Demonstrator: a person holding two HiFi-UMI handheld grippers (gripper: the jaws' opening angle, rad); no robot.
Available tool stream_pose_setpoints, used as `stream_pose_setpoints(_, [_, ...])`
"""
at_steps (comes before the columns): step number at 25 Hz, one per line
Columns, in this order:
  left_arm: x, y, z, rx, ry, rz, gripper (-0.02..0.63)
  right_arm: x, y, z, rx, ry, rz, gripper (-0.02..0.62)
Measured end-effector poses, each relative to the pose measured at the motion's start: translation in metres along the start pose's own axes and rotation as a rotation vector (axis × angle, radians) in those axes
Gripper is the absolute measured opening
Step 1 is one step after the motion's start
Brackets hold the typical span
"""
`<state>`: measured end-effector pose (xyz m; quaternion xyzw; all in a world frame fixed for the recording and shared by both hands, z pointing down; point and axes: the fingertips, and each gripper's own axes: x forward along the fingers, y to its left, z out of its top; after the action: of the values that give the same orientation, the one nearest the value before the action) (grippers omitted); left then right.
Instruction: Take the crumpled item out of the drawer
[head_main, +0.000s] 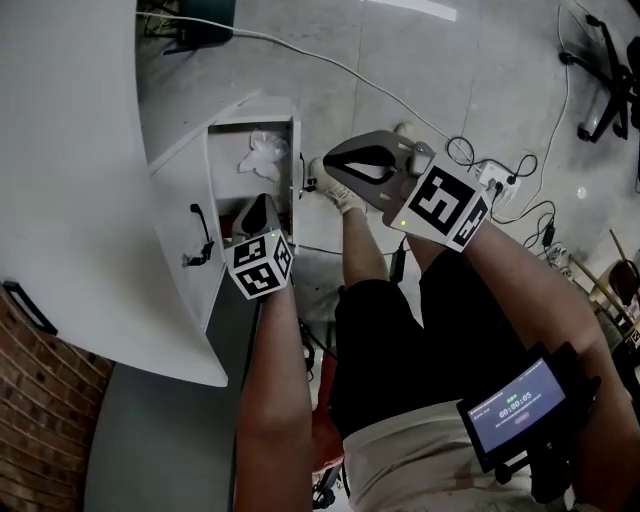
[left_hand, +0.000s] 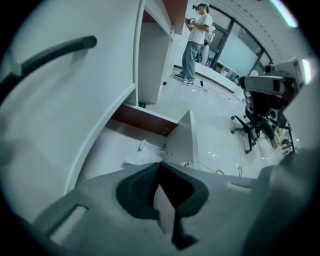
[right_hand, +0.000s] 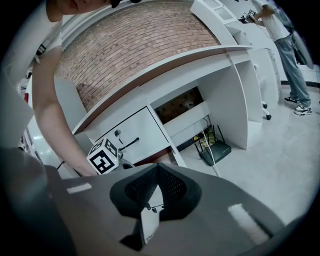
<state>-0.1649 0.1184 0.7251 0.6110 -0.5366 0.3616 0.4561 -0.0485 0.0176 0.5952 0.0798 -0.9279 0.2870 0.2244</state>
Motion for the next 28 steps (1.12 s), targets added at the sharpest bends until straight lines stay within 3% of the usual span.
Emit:
stream_pose_setpoints(8, [0.037, 0.01, -0.021, 0.038, 0.079, -0.002, 0.02, -0.003, 0.003, -0.029, 0.054, 0.0, 0.001, 0.008])
stream_pose_setpoints(15, [0.067, 0.022, -0.025, 0.035, 0.109, -0.011, 0.107, -0.005, -0.006, -0.05, 0.092, -0.01, -0.011, 0.008])
stream_pose_setpoints(23, [0.092, 0.022, -0.005, 0.2, 0.126, -0.001, 0.168, -0.009, -0.008, -0.069, 0.101, 0.023, -0.006, 0.008])
stream_pose_setpoints(28, [0.106, 0.026, -0.005, 0.267, 0.189, 0.022, 0.179, -0.011, -0.009, -0.075, 0.103, 0.039, -0.006, 0.008])
